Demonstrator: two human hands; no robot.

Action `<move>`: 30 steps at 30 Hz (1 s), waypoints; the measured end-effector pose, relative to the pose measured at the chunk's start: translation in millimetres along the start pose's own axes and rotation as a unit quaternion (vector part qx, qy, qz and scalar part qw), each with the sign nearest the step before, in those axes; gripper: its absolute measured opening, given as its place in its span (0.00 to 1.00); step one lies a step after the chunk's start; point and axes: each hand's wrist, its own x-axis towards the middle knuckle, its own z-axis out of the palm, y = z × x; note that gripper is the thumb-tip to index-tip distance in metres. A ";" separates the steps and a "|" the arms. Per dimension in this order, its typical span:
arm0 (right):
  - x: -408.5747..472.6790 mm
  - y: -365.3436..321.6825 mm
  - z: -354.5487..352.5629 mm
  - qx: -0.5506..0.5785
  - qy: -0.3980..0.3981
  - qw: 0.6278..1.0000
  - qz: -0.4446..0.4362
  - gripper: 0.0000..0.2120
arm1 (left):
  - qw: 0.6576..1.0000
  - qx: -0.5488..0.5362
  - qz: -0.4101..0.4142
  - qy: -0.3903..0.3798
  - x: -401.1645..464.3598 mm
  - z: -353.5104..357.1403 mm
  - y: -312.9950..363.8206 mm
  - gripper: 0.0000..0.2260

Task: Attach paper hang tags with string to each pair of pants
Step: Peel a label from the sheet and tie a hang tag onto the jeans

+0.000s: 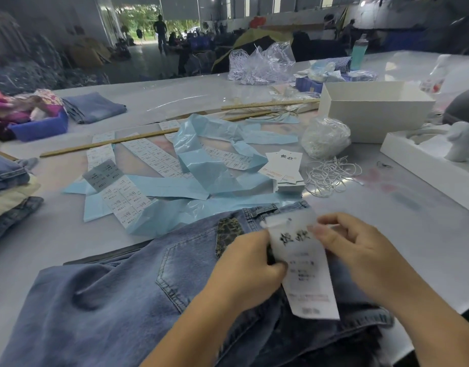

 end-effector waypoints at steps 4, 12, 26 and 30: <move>5.7 2.3 -1.5 -0.048 0.035 0.998 0.007 0.10 | 0.973 -0.196 -0.078 0.096 3.6 -12.3 -14.2 0.11; 9.4 17.3 13.7 -0.266 -0.006 0.962 0.066 0.28 | 0.906 -0.323 -0.143 0.232 8.8 -18.9 -23.1 0.13; 26.7 -27.1 16.8 0.011 -0.006 0.998 -0.059 0.16 | 0.927 -0.284 -0.092 0.225 1.6 3.6 0.2 0.05; 33.1 -45.2 25.7 0.055 -0.107 0.988 -0.097 0.19 | 0.898 -0.300 -0.112 0.302 1.3 -7.3 -5.3 0.05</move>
